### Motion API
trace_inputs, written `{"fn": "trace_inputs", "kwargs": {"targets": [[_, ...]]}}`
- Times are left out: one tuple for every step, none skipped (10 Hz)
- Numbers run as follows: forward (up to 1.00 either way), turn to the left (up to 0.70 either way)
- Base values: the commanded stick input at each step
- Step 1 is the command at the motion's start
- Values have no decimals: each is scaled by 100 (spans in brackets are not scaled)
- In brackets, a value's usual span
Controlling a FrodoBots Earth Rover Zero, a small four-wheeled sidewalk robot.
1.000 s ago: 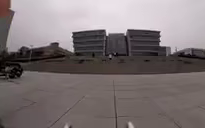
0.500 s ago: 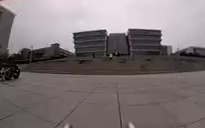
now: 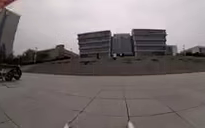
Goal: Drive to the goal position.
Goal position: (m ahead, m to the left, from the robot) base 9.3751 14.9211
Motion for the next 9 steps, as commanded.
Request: {"fn": "trace_inputs", "kwargs": {"targets": [[70,1],[70,1],[70,1],[70,1],[70,6],[70,12],[70,14],[70,14],[70,14]]}}
